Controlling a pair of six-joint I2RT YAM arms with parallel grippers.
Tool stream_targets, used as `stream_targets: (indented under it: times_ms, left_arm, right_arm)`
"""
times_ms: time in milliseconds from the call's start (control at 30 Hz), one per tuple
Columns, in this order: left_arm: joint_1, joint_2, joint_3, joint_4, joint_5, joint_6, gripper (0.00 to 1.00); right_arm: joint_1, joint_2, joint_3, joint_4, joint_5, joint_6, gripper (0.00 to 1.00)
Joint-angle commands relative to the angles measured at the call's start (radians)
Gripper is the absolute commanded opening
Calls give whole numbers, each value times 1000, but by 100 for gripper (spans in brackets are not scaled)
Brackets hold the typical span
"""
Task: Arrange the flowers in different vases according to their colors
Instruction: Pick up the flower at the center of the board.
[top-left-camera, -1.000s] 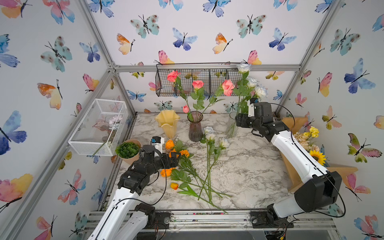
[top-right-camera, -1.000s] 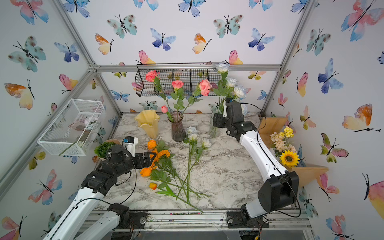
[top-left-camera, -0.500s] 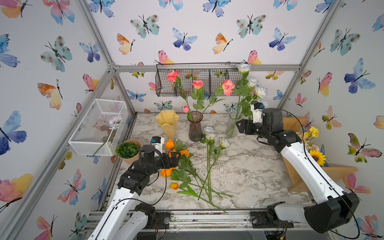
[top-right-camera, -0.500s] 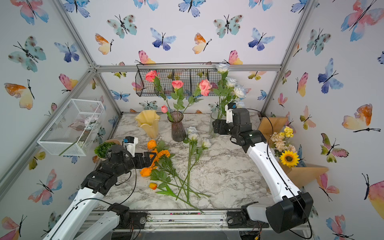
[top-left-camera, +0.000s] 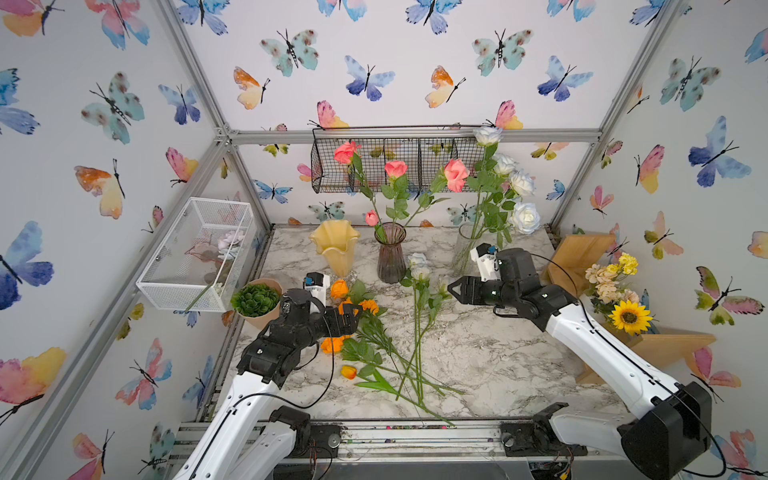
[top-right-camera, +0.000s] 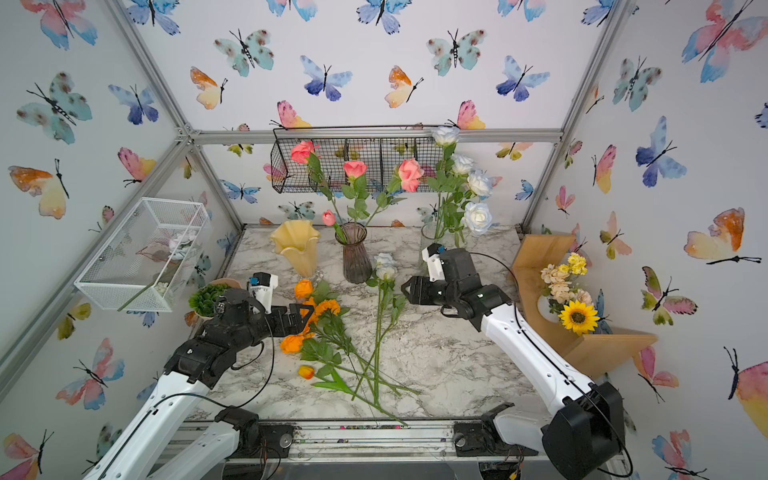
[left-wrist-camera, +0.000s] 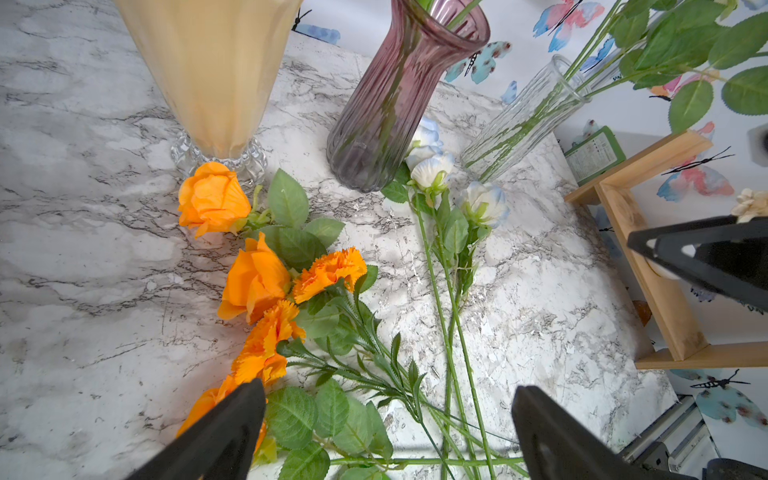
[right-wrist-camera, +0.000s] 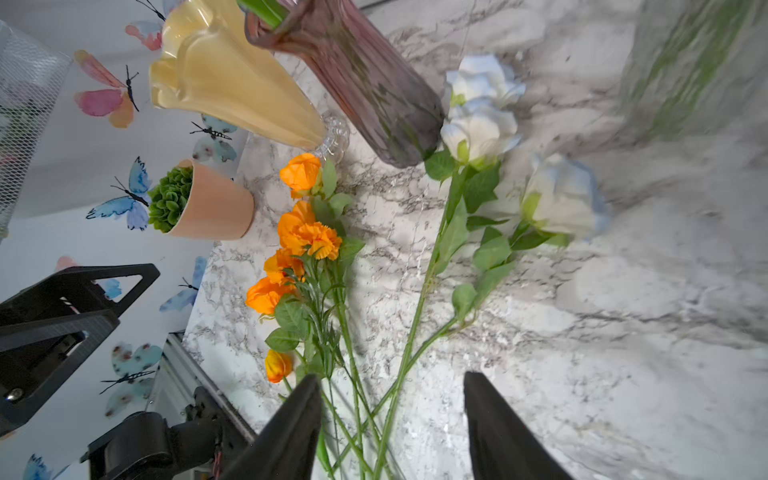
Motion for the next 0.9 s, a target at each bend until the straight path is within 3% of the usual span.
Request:
stream_targets:
  times_ms: [0, 533, 867]
  left_arm:
    - [-1, 4, -1, 8, 49, 14, 99]
    - [-3, 1, -3, 8, 43, 14, 99]
    - [-2, -3, -4, 8, 35, 13, 99]
  right_arm:
    - [27, 59, -70, 89, -13, 98, 51]
    - [131, 397, -47, 260, -7, 177, 45]
    - [157, 508, 4, 281, 8, 180, 38]
